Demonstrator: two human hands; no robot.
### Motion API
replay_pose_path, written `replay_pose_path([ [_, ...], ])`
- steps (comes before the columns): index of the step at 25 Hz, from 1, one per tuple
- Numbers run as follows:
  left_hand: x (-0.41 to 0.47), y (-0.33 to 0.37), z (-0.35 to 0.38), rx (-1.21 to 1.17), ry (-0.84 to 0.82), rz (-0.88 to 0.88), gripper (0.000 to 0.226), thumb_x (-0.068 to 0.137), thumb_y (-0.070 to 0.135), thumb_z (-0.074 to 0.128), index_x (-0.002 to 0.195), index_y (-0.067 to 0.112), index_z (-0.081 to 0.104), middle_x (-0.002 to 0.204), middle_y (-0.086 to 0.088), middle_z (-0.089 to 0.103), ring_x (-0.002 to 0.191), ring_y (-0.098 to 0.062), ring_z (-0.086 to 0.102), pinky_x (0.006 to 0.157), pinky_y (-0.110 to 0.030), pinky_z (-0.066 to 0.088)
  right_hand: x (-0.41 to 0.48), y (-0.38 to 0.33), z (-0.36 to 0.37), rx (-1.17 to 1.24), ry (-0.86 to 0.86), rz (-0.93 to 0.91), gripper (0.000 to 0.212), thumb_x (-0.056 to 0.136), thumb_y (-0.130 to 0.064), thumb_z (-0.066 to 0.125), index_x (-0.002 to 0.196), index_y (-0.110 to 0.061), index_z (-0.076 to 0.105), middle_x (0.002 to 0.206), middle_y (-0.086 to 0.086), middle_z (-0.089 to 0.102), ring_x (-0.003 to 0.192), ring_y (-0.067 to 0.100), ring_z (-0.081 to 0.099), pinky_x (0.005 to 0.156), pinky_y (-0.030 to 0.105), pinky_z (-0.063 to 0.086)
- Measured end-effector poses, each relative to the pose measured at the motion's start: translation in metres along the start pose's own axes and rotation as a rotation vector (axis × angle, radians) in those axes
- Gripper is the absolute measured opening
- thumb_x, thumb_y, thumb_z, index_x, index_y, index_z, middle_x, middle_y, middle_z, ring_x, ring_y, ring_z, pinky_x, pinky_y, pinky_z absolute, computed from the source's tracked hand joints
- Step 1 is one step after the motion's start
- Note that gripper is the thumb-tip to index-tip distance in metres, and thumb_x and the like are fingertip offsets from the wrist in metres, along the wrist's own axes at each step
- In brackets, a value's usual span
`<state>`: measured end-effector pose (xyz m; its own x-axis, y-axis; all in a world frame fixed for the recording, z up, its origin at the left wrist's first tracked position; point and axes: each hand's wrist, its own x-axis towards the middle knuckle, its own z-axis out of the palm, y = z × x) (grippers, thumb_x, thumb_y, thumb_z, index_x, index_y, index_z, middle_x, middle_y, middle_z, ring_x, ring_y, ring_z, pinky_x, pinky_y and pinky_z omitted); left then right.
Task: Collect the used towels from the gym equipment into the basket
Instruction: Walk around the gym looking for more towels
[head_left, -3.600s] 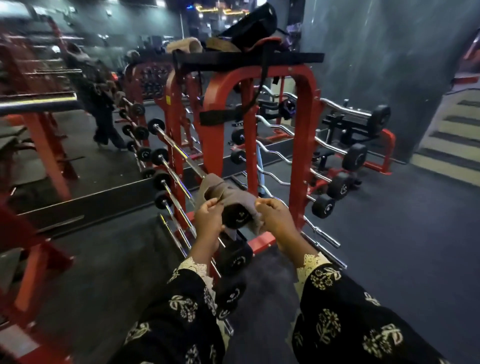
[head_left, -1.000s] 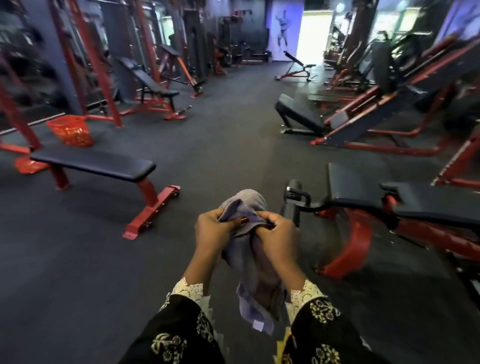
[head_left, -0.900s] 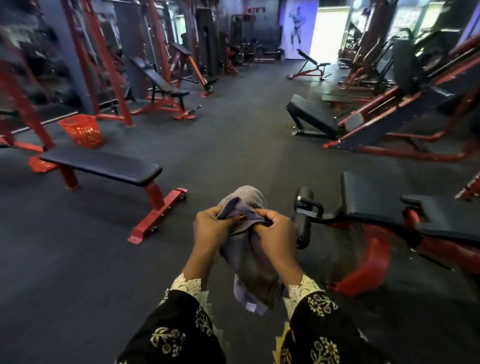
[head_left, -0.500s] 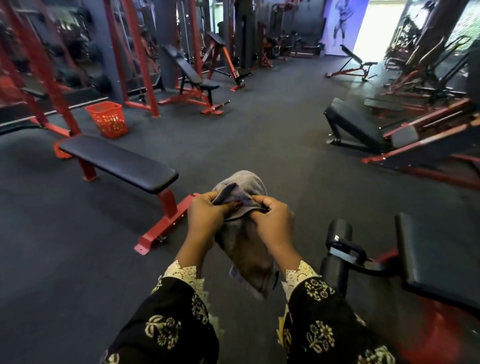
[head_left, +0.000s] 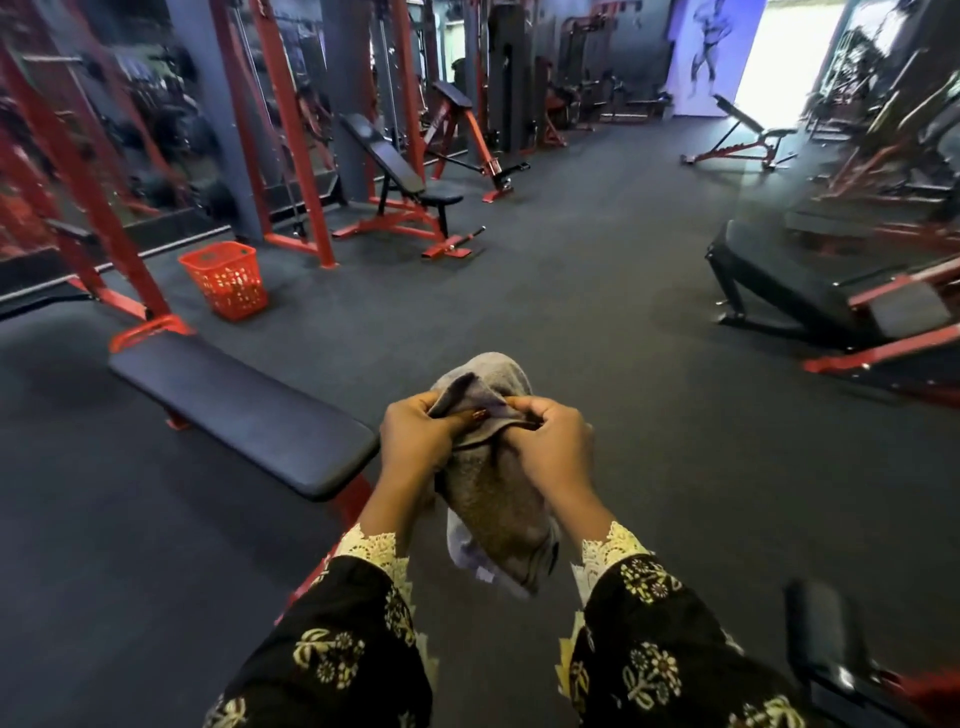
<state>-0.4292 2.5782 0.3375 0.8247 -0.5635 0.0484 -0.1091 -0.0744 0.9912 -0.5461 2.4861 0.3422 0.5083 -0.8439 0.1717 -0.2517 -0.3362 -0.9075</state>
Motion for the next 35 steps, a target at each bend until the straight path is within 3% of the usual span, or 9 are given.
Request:
replay_pose_path([
  [2, 0.054, -0.005, 0.004, 0.016, -0.001, 0.008, 0.035, 0.045, 0.047, 0.082, 0.074, 0.029, 0.076, 0.070, 0.003, 0.075, 0.069, -0.011, 0.069, 0.070, -0.041, 0.060, 0.049, 0.001, 0.021, 0.002, -0.005, -0.001, 0.031, 0.074, -0.024, 0.076, 0.105, -0.025, 0.075, 0.098, -0.006, 0.076, 0.083, 0.001, 0.062, 0.074, 0.007, 0.039],
  [7, 0.224, -0.038, 0.023, 0.019, 0.035, -0.003, 0.036, 0.044, 0.047, 0.081, 0.075, 0.027, 0.077, 0.074, -0.002, 0.076, 0.074, -0.017, 0.070, 0.074, -0.047, 0.058, 0.205, 0.027, 0.096, 0.019, -0.020, -0.016, 0.030, 0.074, -0.023, 0.077, 0.104, -0.024, 0.076, 0.097, -0.007, 0.076, 0.086, 0.002, 0.064, 0.078, 0.010, 0.043],
  [12, 0.398, -0.040, 0.042, -0.006, 0.081, -0.031, 0.015, 0.061, 0.024, 0.087, 0.072, 0.029, 0.078, 0.073, 0.001, 0.076, 0.075, -0.016, 0.070, 0.077, -0.044, 0.058, 0.382, 0.031, 0.162, -0.008, -0.106, -0.046, 0.030, 0.074, -0.023, 0.077, 0.104, -0.025, 0.076, 0.097, -0.005, 0.076, 0.088, 0.005, 0.066, 0.078, 0.010, 0.042],
  [15, 0.496, -0.030, 0.042, -0.028, 0.120, -0.055, 0.014, 0.065, 0.021, 0.086, 0.072, 0.029, 0.078, 0.073, 0.002, 0.076, 0.078, -0.017, 0.072, 0.071, -0.036, 0.060, 0.482, 0.015, 0.197, -0.026, -0.159, -0.081, 0.029, 0.074, -0.023, 0.076, 0.103, -0.026, 0.077, 0.096, -0.005, 0.077, 0.085, 0.003, 0.064, 0.079, 0.013, 0.044],
  [18, 0.580, -0.035, 0.036, -0.052, 0.166, -0.057, 0.015, 0.063, 0.019, 0.087, 0.068, 0.029, 0.077, 0.067, 0.006, 0.074, 0.066, -0.007, 0.068, 0.057, -0.023, 0.053, 0.560, 0.009, 0.241, -0.009, -0.216, -0.092, 0.030, 0.074, -0.020, 0.076, 0.104, -0.024, 0.076, 0.096, -0.004, 0.076, 0.086, 0.003, 0.064, 0.081, 0.014, 0.046],
  [21, 0.673, -0.054, 0.028, -0.083, 0.232, -0.065, 0.015, 0.064, 0.016, 0.086, 0.068, 0.027, 0.077, 0.069, 0.004, 0.075, 0.068, -0.007, 0.068, 0.058, -0.022, 0.052, 0.648, 0.014, 0.303, -0.011, -0.279, -0.113, 0.029, 0.075, -0.020, 0.076, 0.104, -0.024, 0.076, 0.095, -0.006, 0.076, 0.086, 0.003, 0.065, 0.078, 0.012, 0.045],
  [25, 0.818, -0.080, 0.003, -0.085, 0.305, -0.080, 0.011, 0.066, 0.015, 0.085, 0.071, 0.020, 0.077, 0.078, -0.004, 0.076, 0.077, -0.016, 0.070, 0.069, -0.031, 0.058, 0.772, 0.014, 0.402, 0.009, -0.320, -0.130, 0.027, 0.076, -0.021, 0.075, 0.102, -0.024, 0.076, 0.094, -0.005, 0.076, 0.085, 0.006, 0.066, 0.078, 0.017, 0.048],
  [32, 1.058, -0.074, -0.073, -0.047, 0.406, -0.093, 0.012, 0.067, 0.014, 0.084, 0.067, 0.023, 0.076, 0.076, -0.002, 0.075, 0.075, -0.015, 0.068, 0.069, -0.033, 0.056, 0.972, -0.043, 0.566, 0.017, -0.418, -0.163, 0.026, 0.076, -0.024, 0.075, 0.101, -0.025, 0.076, 0.094, -0.006, 0.076, 0.089, 0.009, 0.067, 0.079, 0.019, 0.049],
  [35, 1.135, -0.080, -0.110, -0.024, 0.458, -0.097, 0.013, 0.069, 0.013, 0.083, 0.067, 0.023, 0.076, 0.077, -0.003, 0.076, 0.076, -0.016, 0.070, 0.071, -0.034, 0.057, 1.031, -0.060, 0.636, 0.051, -0.466, -0.178, 0.024, 0.076, -0.022, 0.075, 0.100, -0.025, 0.076, 0.091, -0.009, 0.074, 0.086, 0.006, 0.065, 0.068, 0.006, 0.042],
])
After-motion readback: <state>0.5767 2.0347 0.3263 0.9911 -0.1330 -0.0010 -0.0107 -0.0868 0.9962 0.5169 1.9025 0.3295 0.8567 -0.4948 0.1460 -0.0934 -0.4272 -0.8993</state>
